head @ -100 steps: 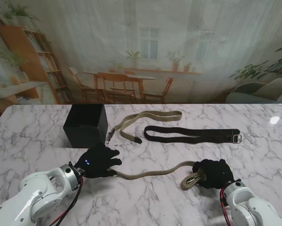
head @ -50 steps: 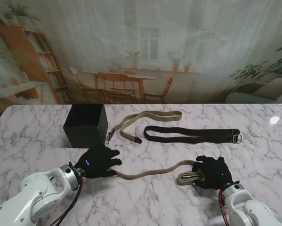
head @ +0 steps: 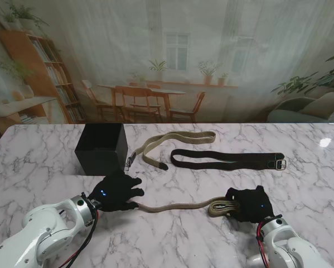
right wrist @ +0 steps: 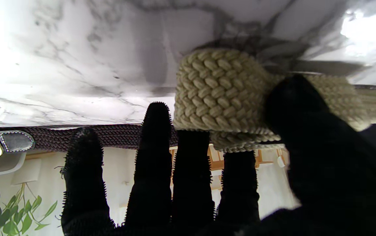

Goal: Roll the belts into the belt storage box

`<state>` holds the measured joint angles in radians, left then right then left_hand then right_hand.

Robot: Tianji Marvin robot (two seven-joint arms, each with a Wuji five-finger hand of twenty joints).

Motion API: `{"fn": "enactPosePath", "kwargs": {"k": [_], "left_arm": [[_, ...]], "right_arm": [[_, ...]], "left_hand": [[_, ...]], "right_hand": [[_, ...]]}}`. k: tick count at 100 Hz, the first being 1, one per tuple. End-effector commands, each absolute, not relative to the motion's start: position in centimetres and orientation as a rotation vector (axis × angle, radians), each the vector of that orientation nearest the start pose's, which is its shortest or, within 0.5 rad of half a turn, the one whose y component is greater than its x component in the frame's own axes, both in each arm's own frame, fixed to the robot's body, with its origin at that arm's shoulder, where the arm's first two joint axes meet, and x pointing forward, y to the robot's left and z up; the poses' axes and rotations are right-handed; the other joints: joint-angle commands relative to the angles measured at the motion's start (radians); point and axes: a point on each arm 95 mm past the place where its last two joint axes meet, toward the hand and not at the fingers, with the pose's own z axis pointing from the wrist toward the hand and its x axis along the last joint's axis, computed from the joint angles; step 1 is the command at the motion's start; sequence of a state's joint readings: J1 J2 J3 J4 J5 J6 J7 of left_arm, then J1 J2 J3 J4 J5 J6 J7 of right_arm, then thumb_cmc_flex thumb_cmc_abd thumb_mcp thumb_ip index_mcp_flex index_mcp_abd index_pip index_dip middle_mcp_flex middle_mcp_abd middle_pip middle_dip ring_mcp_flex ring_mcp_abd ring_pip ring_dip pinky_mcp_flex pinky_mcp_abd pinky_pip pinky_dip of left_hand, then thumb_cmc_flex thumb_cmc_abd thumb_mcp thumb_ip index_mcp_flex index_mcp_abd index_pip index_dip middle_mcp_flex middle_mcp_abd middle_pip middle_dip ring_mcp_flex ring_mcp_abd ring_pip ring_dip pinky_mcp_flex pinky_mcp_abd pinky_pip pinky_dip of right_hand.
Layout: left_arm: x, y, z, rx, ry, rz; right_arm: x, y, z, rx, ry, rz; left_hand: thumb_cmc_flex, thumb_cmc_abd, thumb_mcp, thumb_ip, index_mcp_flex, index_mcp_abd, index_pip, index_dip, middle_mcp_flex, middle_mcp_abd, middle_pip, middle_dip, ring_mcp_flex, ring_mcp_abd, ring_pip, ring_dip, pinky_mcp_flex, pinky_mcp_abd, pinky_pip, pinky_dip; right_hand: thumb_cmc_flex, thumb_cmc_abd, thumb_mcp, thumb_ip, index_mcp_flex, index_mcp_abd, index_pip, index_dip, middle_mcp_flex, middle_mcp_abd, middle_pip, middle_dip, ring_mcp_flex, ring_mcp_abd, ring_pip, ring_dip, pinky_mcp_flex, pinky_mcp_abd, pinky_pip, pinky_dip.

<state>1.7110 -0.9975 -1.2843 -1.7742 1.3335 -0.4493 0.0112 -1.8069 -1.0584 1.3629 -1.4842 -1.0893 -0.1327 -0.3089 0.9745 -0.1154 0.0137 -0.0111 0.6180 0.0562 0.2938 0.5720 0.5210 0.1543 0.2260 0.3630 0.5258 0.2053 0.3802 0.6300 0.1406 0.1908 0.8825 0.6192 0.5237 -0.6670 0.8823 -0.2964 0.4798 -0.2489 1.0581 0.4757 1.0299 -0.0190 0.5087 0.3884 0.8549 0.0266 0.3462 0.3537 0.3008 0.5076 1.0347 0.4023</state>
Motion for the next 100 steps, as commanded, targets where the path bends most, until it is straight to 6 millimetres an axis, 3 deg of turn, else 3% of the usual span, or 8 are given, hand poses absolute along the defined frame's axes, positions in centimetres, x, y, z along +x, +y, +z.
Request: {"fn": "enactPosePath", "kwargs": {"k": [1,8,19,40,54,64,86,100], "left_arm": [[34.16,-1.45,-31.7,-0.605,1.991,-1.483],[34.17,-1.45,-31.72,-0.605,1.991,-1.484],[34.18,-1.44,-31.74,-0.606,1.991,-1.484],[34.18,-1.43,-31.78,-0.607,1.99,-1.483],[34.2,-1.42,-31.79,-0.606,1.99,-1.484],[34.2,-1.41,-31.8,-0.606,1.99,-1.484],[34.23,-1.41,-31.75,-0.606,1.989,-1.487],[34.26,-1.38,-31.73,-0.603,1.987,-1.488]], "right_arm": [[32.73,-7.84,-40.17,1.182,1.467,1.382],[32.7,-7.86,-40.21,1.18,1.474,1.38],[32.67,-7.85,-40.25,1.178,1.483,1.384],[32.59,-7.91,-40.35,1.183,1.509,1.38],[32.59,-7.95,-40.42,1.171,1.512,1.379],[32.52,-7.99,-40.25,1.17,1.513,1.394],[32.36,-8.16,-39.81,1.146,1.522,1.395],[32.29,-8.2,-39.51,1.139,1.523,1.393]], "left_hand": [[-0.001,0.04,-0.017,0.008,0.015,0.013,0.007,0.003,-0.038,0.009,-0.012,-0.007,-0.02,-0.003,-0.027,-0.001,-0.016,0.031,-0.026,0.004],[-0.002,0.041,-0.017,0.008,0.014,0.015,0.006,0.002,-0.039,0.009,-0.012,-0.007,-0.02,-0.002,-0.027,-0.001,-0.015,0.031,-0.026,0.004],[-0.002,0.041,-0.017,0.008,0.012,0.015,0.005,0.001,-0.04,0.009,-0.012,-0.007,-0.022,-0.002,-0.027,-0.002,-0.016,0.032,-0.026,0.004],[-0.005,0.043,-0.018,0.008,0.013,0.015,0.005,0.001,-0.041,0.009,-0.012,-0.007,-0.021,-0.003,-0.027,-0.002,-0.016,0.033,-0.026,0.004],[-0.004,0.042,-0.018,0.008,0.013,0.015,0.005,0.001,-0.041,0.01,-0.012,-0.008,-0.022,-0.003,-0.027,-0.002,-0.017,0.033,-0.027,0.003],[-0.007,0.044,-0.019,0.008,0.012,0.015,0.004,0.001,-0.041,0.009,-0.012,-0.008,-0.021,-0.001,-0.027,-0.002,-0.018,0.033,-0.027,0.003],[-0.01,0.045,-0.019,0.008,0.012,0.016,0.003,-0.001,-0.04,0.008,-0.013,-0.008,-0.022,-0.002,-0.027,-0.002,-0.018,0.033,-0.028,0.003],[-0.01,0.045,-0.019,0.008,0.012,0.016,0.002,-0.001,-0.041,0.01,-0.013,-0.008,-0.022,-0.003,-0.028,-0.002,-0.018,0.033,-0.028,0.003]], "right_hand": [[0.077,0.042,0.107,0.046,-0.043,-0.034,-0.164,-0.045,0.126,-0.059,0.156,0.036,0.031,-0.027,0.043,0.026,0.0,-0.011,0.016,0.017],[0.064,0.046,0.108,0.048,-0.054,-0.027,-0.292,-0.056,0.142,-0.054,0.15,0.023,0.039,-0.025,0.039,0.031,-0.001,-0.008,0.011,0.018],[0.024,0.077,0.107,0.09,0.024,-0.13,-0.269,-0.041,0.041,-0.005,0.09,0.026,-0.002,0.012,0.012,0.03,-0.031,0.008,-0.016,0.014],[-0.023,0.086,-0.006,0.023,0.117,-0.186,-0.131,-0.107,-0.338,0.079,-0.076,-0.048,-0.137,0.053,-0.004,0.033,-0.069,0.012,-0.044,0.032],[-0.097,0.07,0.007,0.043,0.135,-0.123,-0.177,-0.109,-0.567,0.131,-0.084,-0.113,-0.254,0.067,-0.014,0.003,-0.093,-0.001,-0.04,0.048],[-0.144,0.068,0.027,0.152,0.091,-0.066,-0.296,-0.031,-0.602,0.138,-0.072,-0.13,-0.288,0.073,-0.019,-0.02,-0.115,-0.007,-0.048,0.047],[-0.138,0.039,-0.151,0.162,-0.09,0.164,-0.424,-0.01,-0.63,0.158,-0.05,-0.123,-0.301,0.078,-0.025,-0.029,-0.131,-0.031,-0.054,0.044],[-0.14,0.058,-0.329,0.193,-0.138,0.163,-0.456,-0.037,-0.661,0.173,-0.049,-0.125,-0.317,0.086,-0.03,-0.032,-0.136,-0.032,-0.055,0.042]]}}
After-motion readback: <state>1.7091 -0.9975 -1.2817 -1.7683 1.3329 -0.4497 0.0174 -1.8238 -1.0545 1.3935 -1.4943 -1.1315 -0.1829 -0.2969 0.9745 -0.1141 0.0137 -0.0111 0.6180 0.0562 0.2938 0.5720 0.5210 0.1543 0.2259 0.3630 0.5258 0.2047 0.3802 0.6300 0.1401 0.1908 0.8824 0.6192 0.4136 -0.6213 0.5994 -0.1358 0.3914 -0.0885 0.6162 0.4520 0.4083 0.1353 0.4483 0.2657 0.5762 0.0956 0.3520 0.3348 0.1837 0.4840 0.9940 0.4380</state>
